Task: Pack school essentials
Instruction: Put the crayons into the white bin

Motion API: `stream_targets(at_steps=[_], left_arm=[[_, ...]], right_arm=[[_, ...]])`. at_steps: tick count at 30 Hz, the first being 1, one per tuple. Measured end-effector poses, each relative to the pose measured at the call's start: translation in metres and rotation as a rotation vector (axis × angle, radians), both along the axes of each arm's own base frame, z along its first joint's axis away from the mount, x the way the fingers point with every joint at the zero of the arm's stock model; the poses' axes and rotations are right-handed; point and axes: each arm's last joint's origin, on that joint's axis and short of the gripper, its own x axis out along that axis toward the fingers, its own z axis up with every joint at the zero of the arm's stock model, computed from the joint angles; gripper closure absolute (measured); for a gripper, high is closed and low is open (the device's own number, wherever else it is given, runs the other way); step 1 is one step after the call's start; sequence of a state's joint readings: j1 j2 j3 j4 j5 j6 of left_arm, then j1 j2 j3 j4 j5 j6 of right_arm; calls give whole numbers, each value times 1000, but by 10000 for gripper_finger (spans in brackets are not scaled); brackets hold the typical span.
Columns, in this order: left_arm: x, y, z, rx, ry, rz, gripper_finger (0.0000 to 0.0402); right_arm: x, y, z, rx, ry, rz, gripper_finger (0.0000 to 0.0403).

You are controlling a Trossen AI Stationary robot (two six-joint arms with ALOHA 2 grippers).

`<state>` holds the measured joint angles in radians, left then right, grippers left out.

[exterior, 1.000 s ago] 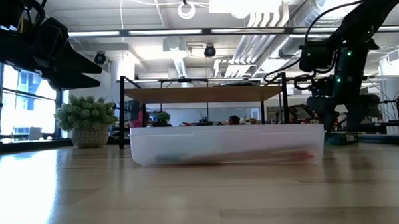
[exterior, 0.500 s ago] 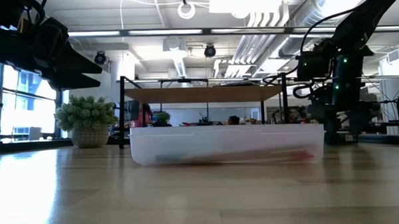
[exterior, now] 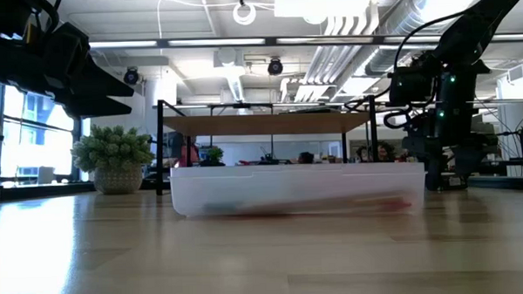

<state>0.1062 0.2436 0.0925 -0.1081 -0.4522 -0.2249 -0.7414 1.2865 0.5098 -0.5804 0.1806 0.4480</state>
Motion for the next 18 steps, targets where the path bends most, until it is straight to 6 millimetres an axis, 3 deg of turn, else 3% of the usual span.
stream_targets(at_steps=[7,18], left_arm=[[0,0,0,0,0,0,7],[0,0,0,0,0,0,7]], right_arm=[[-4,3,5,-25,2,-5,74],[-11,23,39,-145,-133,-19,75]])
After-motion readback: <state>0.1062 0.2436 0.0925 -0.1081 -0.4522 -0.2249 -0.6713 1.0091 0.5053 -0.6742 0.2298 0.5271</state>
